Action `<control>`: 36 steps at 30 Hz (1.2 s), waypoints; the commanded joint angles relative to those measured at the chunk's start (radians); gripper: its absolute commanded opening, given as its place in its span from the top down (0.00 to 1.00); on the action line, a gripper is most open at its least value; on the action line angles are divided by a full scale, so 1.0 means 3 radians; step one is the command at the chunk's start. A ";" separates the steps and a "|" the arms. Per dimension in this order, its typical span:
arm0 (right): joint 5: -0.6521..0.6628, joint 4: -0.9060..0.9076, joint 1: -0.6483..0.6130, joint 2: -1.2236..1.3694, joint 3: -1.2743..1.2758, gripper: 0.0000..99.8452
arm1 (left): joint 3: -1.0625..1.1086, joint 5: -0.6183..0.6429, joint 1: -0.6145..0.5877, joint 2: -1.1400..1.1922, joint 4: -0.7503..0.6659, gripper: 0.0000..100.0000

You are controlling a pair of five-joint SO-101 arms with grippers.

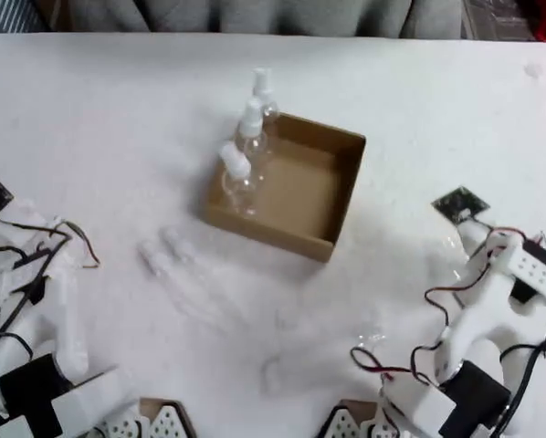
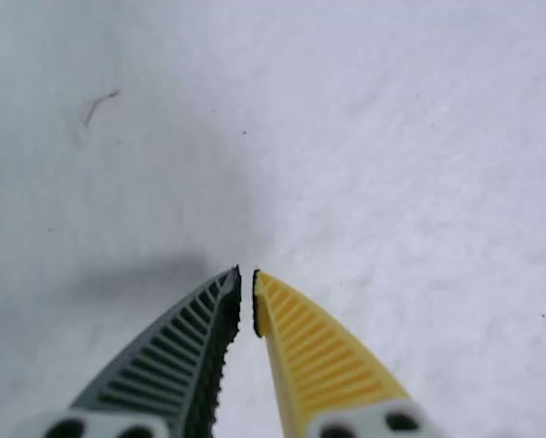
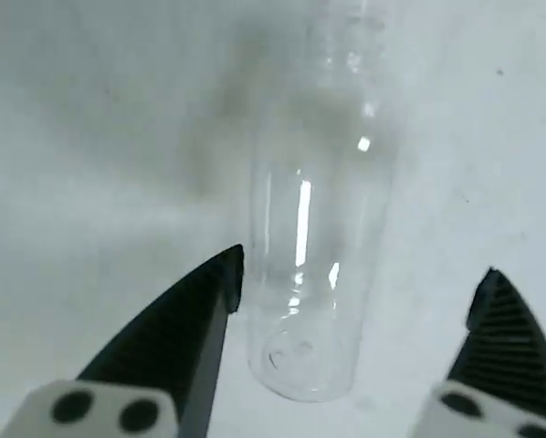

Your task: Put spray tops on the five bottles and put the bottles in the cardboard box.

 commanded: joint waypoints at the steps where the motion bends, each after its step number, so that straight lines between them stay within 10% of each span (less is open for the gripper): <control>1: -0.0297 0.0294 -0.0197 -0.0023 -0.0425 0.66 | -0.0153 0.0000 0.0033 0.0023 -0.0066 0.98; 23: -0.0885 0.1486 -0.0473 -0.0309 -0.0869 0.87 | -0.0153 0.0000 0.0033 0.0023 -0.0077 0.98; 31: -0.0834 0.1956 -0.1174 -0.1010 -0.0358 0.87 | -0.0153 0.0000 0.0033 0.0023 -0.0077 0.98; 36: -0.0051 0.1997 -0.1839 -0.1501 0.0215 0.86 | -0.0153 0.0000 0.0028 0.0023 -0.0077 0.98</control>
